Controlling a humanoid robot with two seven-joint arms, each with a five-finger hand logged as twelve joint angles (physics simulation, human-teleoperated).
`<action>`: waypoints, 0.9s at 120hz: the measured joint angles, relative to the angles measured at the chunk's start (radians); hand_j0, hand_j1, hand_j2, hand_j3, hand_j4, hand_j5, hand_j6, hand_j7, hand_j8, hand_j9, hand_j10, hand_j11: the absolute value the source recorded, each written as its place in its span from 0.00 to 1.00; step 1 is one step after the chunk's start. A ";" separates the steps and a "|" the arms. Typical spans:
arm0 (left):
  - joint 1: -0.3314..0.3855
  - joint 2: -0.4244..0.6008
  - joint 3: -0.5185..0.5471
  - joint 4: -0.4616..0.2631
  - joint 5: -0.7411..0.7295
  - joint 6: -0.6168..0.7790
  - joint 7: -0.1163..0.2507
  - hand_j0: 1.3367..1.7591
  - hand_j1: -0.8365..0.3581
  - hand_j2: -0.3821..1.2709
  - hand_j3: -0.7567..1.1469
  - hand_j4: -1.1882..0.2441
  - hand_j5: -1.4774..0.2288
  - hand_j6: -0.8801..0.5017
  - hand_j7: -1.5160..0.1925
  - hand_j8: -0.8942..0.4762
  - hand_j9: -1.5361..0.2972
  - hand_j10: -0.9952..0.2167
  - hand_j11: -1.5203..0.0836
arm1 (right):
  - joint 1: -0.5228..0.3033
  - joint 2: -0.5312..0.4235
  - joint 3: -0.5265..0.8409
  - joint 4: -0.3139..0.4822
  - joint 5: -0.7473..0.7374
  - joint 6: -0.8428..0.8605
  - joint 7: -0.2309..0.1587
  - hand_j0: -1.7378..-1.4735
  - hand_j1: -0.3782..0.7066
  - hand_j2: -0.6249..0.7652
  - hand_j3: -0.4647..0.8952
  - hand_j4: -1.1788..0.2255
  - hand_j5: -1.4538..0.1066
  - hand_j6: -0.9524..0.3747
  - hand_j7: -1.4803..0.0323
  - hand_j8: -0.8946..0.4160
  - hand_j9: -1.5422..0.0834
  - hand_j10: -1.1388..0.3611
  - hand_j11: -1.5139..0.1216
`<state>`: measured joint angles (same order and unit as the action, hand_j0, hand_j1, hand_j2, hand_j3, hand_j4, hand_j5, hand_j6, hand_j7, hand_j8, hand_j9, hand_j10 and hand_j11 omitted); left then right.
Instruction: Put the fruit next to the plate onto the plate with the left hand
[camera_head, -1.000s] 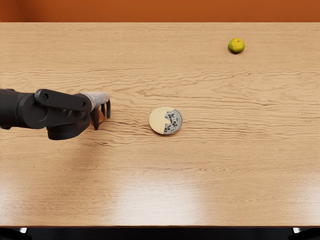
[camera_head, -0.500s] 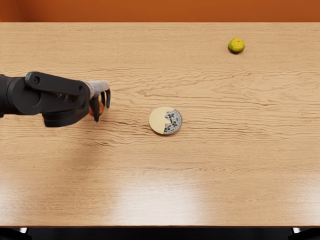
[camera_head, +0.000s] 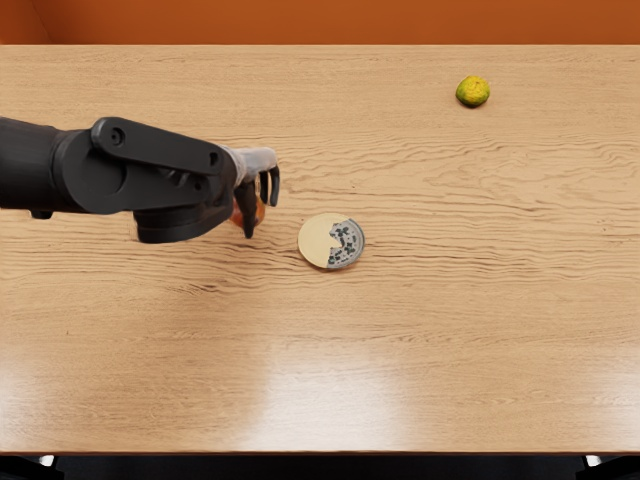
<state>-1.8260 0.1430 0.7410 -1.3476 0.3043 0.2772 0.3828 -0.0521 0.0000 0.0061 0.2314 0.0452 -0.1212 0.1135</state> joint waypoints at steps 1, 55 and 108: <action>-0.001 -0.003 -0.001 0.000 -0.002 0.000 0.000 0.75 0.40 0.65 0.40 0.26 0.13 0.27 0.19 0.37 0.20 0.36 0.23 | 0.000 0.000 0.000 0.000 0.000 0.000 0.000 0.30 0.07 0.44 0.34 0.81 0.90 0.69 0.95 0.66 0.92 0.74 0.90; -0.064 -0.143 -0.050 0.000 -0.065 0.021 0.002 0.76 0.33 0.45 0.40 0.34 0.30 0.20 0.33 0.24 0.33 0.28 0.36 | 0.000 0.000 0.000 0.000 0.000 0.000 0.000 0.30 0.07 0.44 0.34 0.81 0.90 0.69 0.95 0.66 0.92 0.74 0.90; 0.213 0.466 -0.489 0.064 -0.093 -0.564 0.005 0.76 0.69 0.28 0.40 0.62 0.63 0.42 0.65 0.44 0.62 0.57 0.70 | 0.000 0.000 0.000 0.000 0.000 0.000 0.000 0.30 0.07 0.44 0.34 0.81 0.90 0.69 0.95 0.66 0.92 0.74 0.90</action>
<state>-1.6127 0.6087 0.2522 -1.2838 0.2115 -0.2872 0.3874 -0.0521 0.0000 0.0061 0.2316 0.0454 -0.1214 0.1135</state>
